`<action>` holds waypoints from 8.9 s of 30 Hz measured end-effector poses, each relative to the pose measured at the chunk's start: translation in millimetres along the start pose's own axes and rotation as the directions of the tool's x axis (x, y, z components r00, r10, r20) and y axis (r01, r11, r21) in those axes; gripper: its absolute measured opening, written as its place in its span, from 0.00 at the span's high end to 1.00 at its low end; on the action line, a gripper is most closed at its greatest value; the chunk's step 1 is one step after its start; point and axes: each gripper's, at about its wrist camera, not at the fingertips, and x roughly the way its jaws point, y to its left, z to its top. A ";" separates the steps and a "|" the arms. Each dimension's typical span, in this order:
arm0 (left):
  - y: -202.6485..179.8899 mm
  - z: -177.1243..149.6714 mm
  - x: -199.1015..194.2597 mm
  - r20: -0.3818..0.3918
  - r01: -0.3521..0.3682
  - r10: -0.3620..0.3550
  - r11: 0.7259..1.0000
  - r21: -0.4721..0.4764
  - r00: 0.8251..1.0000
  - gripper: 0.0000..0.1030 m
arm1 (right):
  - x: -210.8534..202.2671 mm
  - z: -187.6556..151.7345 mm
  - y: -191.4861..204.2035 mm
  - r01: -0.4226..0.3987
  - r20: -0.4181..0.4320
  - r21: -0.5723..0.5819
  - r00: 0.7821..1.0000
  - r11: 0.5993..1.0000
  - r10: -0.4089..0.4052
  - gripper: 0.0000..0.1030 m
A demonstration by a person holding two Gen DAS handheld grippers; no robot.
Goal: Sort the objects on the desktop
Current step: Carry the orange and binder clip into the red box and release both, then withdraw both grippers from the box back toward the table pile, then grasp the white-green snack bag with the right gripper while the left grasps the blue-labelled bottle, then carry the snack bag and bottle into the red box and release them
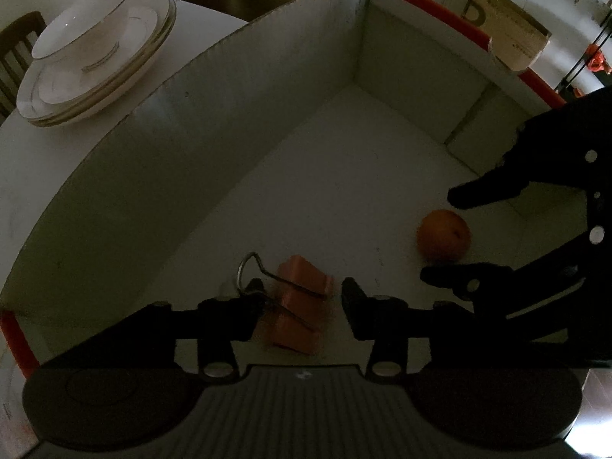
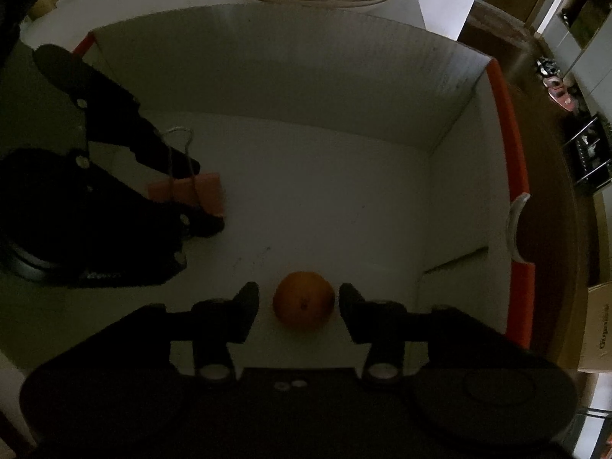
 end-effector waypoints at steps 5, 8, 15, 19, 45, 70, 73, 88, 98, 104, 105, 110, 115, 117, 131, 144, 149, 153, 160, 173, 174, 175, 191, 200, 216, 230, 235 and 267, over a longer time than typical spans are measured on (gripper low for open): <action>1.9 -5.4 -15.5 0.033 0.003 -0.003 1.000 -0.003 0.999 0.46 | -8.7 -8.8 3.3 0.009 0.029 -0.013 1.000 1.000 -0.009 0.41; 3.3 -9.7 -28.1 0.056 0.009 -0.009 1.000 -0.004 0.998 0.46 | -14.6 -12.9 1.9 0.007 0.048 -0.013 0.999 1.000 -0.007 0.40; 3.3 -25.5 -57.6 0.138 0.020 -0.017 1.000 -0.020 0.990 0.46 | -34.7 -23.3 1.1 -0.026 0.114 0.019 0.993 0.999 0.024 0.35; -1.0 -26.9 -76.4 0.175 0.029 -0.023 0.999 -0.029 0.984 0.46 | -50.4 -28.3 0.9 -0.042 0.167 0.040 0.985 0.998 0.035 0.31; -10.1 -128.0 -166.2 0.450 -0.035 0.061 0.997 -0.067 0.891 0.45 | -127.1 -56.4 66.7 -0.050 0.407 0.068 0.913 0.996 0.018 0.23; 63.9 -273.9 -197.8 0.556 -0.098 0.164 0.984 -0.147 0.815 0.27 | -118.2 -64.1 203.0 -0.082 0.507 0.151 0.862 0.985 -0.006 0.10; 72.7 -288.4 -194.5 0.551 -0.115 0.178 0.982 -0.148 0.815 0.24 | -113.3 -62.6 217.3 -0.084 0.506 0.157 0.863 0.984 -0.007 0.07; 128.8 -366.2 -162.7 0.467 -0.167 0.281 0.948 -0.271 0.838 0.01 | -77.2 -44.5 281.5 -0.074 0.483 0.151 0.875 0.986 -0.008 0.05; 160.2 -394.4 -128.6 0.383 -0.211 0.333 0.921 -0.327 0.861 0.01 | -49.3 -32.8 315.4 -0.072 0.450 0.151 0.893 0.986 -0.004 0.05; 169.1 -392.8 -112.6 0.371 -0.188 0.313 0.923 -0.335 0.874 0.01 | -41.1 -27.5 323.5 -0.065 0.440 0.159 0.898 0.985 -0.011 0.05; 169.1 -392.6 -111.0 0.369 -0.188 0.313 0.923 -0.336 0.875 0.01 | -39.5 -26.7 324.7 -0.063 0.438 0.160 0.899 0.985 -0.014 0.05; 173.3 -388.7 -103.0 0.360 -0.178 0.312 0.916 -0.359 0.879 0.01 | -30.1 -21.4 328.0 -0.054 0.431 0.167 0.902 0.985 -0.024 0.05; 174.1 -383.2 -97.4 0.359 -0.168 0.311 0.911 -0.378 0.880 0.01 | -18.7 -14.9 328.8 -0.037 0.425 0.160 0.905 0.986 -0.035 0.05; 173.8 -381.7 -96.2 0.361 -0.165 0.311 0.909 -0.382 0.879 0.01 | -14.1 -11.8 328.3 -0.032 0.418 0.159 0.907 0.987 -0.038 0.05; 173.3 -374.8 -90.1 0.356 -0.154 0.302 0.909 -0.388 0.885 0.02 | 5.0 16.8 305.8 -0.068 0.405 0.274 0.913 0.959 -0.051 0.06; 175.3 -373.5 -86.9 0.348 -0.152 0.296 0.910 -0.386 0.889 0.22 | 40.0 8.9 301.1 -0.164 0.310 0.332 0.949 0.929 0.057 0.18; 174.7 -374.6 -88.9 0.350 -0.156 0.304 0.907 -0.391 0.886 0.36 | 40.7 7.8 306.9 -0.178 0.322 0.302 0.944 0.936 0.075 0.28; 174.1 -374.2 -89.7 0.348 -0.160 0.307 0.906 -0.393 0.886 0.40 | 39.3 8.2 310.7 -0.194 0.324 0.286 0.941 0.938 0.096 0.40; 170.8 -373.5 -89.2 0.344 -0.169 0.312 0.907 -0.386 0.886 0.40 | 33.3 3.9 308.6 -0.183 0.330 0.273 0.940 0.944 0.087 0.61; 141.8 -373.0 -90.7 0.341 -0.159 0.286 0.921 -0.356 0.896 0.40 | 13.2 -17.4 291.7 -0.181 0.351 0.285 0.934 0.941 0.073 0.69; 138.5 -372.6 -91.0 0.339 -0.156 0.282 0.922 -0.355 0.897 0.40 | 11.0 -19.6 289.8 -0.183 0.353 0.287 0.933 0.940 0.073 0.70; 136.2 -372.5 -91.6 0.340 -0.153 0.279 0.922 -0.355 0.898 0.40 | 9.0 -21.8 287.8 -0.183 0.354 0.289 0.932 0.940 0.073 0.70; 93.9 -351.4 -115.4 0.387 -0.076 0.200 0.947 -0.313 0.900 0.40 | -24.4 -51.2 262.2 -0.210 0.375 0.303 0.923 0.930 0.087 0.71; 81.5 -326.2 -133.2 0.420 -0.020 0.156 0.951 -0.310 0.894 0.40 | -52.1 -61.9 240.5 -0.212 0.411 0.325 0.909 0.922 0.064 0.71; 46.8 -274.2 -170.4 0.482 -0.020 0.138 0.970 -0.241 0.865 0.40 | -106.9 -68.6 196.1 -0.217 0.518 0.303 0.855 0.928 0.031 0.71; 6.1 -221.0 -180.5 0.523 -0.025 0.102 0.988 -0.153 0.846 0.40 | -129.7 -80.6 133.8 -0.196 0.564 0.347 0.825 0.917 -0.037 0.71; -6.9 -202.1 -177.8 0.526 -0.028 0.095 0.991 -0.133 0.845 0.40 | -133.3 -86.1 113.0 -0.185 0.570 0.364 0.819 0.913 -0.062 0.71; -24.5 -100.3 -82.9 0.368 -0.097 0.125 0.991 -0.092 0.921 0.61 | -56.2 -28.4 5.3 -0.033 0.432 0.363 0.892 0.931 -0.137 0.71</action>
